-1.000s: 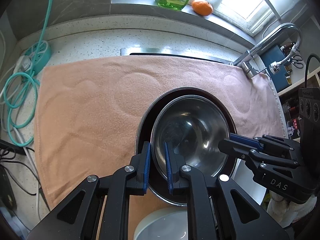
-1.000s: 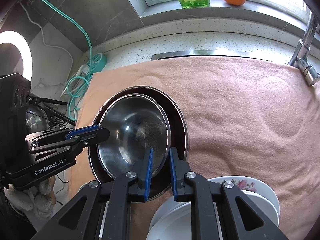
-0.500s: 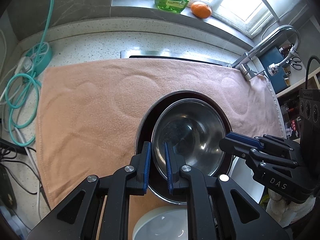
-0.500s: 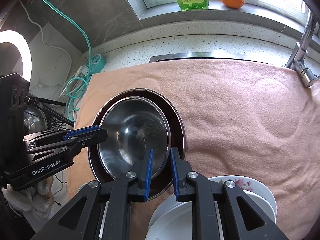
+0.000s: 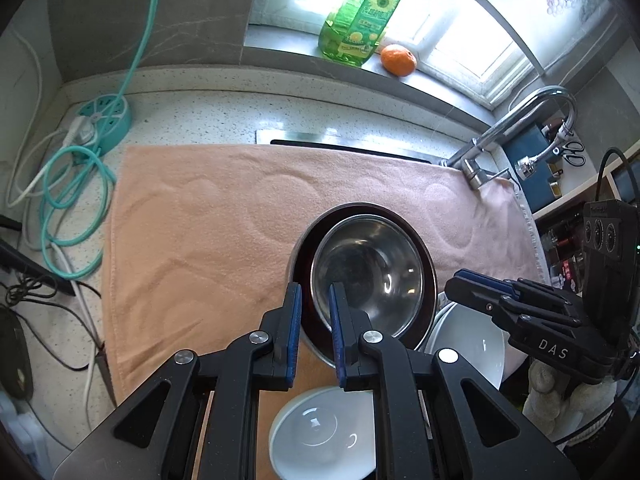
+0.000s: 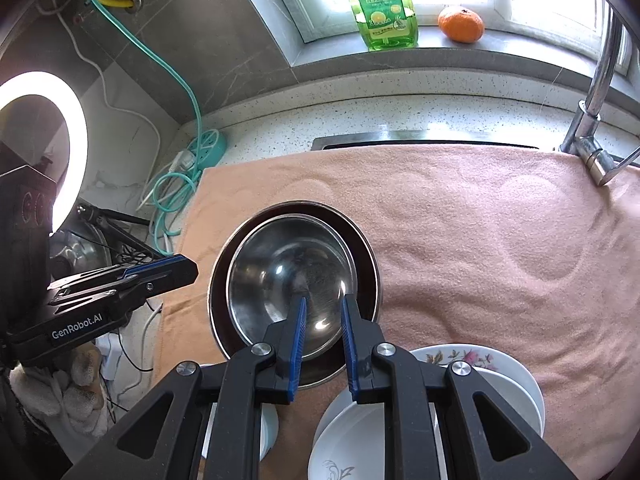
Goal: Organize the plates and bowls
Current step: 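Lower the red-backed bowl into the large steel bowl and open the right tool, then move the right tool to the white bowl rim and close it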
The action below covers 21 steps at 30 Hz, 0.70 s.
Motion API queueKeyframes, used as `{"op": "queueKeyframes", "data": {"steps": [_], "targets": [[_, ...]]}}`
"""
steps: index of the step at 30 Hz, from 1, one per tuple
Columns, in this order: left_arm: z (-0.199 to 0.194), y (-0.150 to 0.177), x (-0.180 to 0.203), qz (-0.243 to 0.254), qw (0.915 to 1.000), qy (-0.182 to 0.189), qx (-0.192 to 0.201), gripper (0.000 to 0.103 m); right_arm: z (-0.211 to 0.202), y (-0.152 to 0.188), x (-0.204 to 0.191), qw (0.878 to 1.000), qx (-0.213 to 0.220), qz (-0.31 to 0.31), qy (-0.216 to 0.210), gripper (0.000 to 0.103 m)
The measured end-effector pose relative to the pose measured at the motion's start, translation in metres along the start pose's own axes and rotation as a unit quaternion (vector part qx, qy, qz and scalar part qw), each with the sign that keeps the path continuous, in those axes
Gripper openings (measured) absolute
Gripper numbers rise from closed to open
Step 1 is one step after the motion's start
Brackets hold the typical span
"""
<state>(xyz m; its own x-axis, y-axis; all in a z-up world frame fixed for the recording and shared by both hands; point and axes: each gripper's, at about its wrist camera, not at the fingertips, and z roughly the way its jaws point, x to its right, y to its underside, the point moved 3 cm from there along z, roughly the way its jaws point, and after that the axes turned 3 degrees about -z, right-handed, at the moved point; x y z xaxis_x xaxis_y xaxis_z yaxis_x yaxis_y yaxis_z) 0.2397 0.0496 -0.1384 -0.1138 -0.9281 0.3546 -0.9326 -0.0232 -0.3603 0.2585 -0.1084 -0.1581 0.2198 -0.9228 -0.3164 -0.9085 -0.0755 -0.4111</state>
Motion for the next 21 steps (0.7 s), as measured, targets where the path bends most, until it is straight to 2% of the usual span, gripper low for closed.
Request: {"op": "queueKeyframes", "data": {"steps": [7,15,21], "targets": [[-0.023,0.019,-0.018,-0.028,0.9995,0.010,0.009,0.012,-0.016,0.009,-0.013,1.000,0.009,0.000,-0.023,0.017],[-0.031,0.057,-0.037,-0.060,0.9982,0.004,-0.004,0.013,-0.022,0.031,-0.037,0.999,0.003,-0.033,-0.039,0.017],[-0.027,0.092,-0.051,-0.119,0.9923,0.028,-0.022,0.012,-0.009,0.062,-0.050,0.997,-0.017,-0.055,-0.040,0.017]]}}
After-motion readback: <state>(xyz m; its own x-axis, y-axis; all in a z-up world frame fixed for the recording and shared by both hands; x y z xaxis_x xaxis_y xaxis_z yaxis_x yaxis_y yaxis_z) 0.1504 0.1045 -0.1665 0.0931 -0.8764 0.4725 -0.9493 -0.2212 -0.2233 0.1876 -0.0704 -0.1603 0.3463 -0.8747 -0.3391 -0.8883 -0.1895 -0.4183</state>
